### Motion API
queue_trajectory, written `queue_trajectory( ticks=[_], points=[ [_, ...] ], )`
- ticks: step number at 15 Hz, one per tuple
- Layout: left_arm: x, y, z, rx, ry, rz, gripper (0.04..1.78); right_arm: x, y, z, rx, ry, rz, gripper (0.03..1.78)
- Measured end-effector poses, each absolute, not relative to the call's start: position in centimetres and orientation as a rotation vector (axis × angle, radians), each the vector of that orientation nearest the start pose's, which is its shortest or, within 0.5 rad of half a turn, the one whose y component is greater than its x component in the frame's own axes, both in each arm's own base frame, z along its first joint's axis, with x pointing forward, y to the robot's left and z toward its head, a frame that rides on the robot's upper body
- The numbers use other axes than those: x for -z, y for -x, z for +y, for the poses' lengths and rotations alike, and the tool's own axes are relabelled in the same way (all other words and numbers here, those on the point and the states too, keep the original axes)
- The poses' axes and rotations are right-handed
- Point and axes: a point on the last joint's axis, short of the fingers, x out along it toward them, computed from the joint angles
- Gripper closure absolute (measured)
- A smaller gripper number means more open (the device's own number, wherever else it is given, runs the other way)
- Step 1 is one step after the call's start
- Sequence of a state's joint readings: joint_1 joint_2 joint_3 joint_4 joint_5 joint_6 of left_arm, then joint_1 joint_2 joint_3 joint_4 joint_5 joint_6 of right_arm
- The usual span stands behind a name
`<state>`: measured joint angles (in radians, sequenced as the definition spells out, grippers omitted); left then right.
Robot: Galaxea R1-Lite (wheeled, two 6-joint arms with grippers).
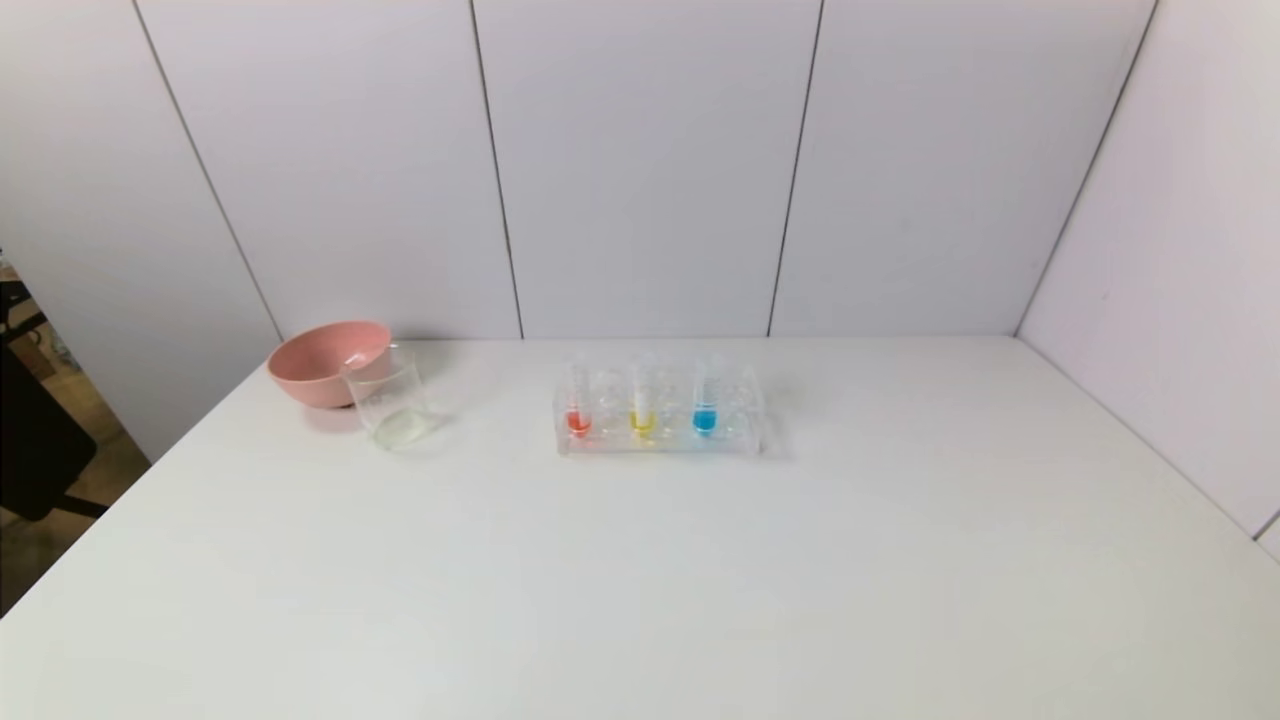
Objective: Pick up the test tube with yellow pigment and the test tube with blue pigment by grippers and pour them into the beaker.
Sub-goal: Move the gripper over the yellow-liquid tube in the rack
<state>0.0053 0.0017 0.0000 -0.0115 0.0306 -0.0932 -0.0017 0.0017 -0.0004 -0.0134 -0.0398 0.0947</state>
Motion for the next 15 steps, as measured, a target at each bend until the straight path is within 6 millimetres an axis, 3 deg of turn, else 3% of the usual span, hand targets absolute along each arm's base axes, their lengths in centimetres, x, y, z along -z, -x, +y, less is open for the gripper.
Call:
queue_trajectory(
  ticks=[7,12,15],
  points=[
    [-8.1,2.4,0.1,-0.033,0.09,-0.025,0.06,-7.7,2.3,-0.1,0.041,-0.095,-0.013,0.1],
    [-11.6,3.5,-0.2,0.089,0.09,-0.011,0.06,-7.7,2.3,-0.1,0.041,-0.095,-0.014,0.1],
    [-14.6,2.6,-0.4,0.179,0.096,0.01,0.06,-7.7,2.3,-0.1,0.041,-0.095,-0.014,0.1]
  ],
)
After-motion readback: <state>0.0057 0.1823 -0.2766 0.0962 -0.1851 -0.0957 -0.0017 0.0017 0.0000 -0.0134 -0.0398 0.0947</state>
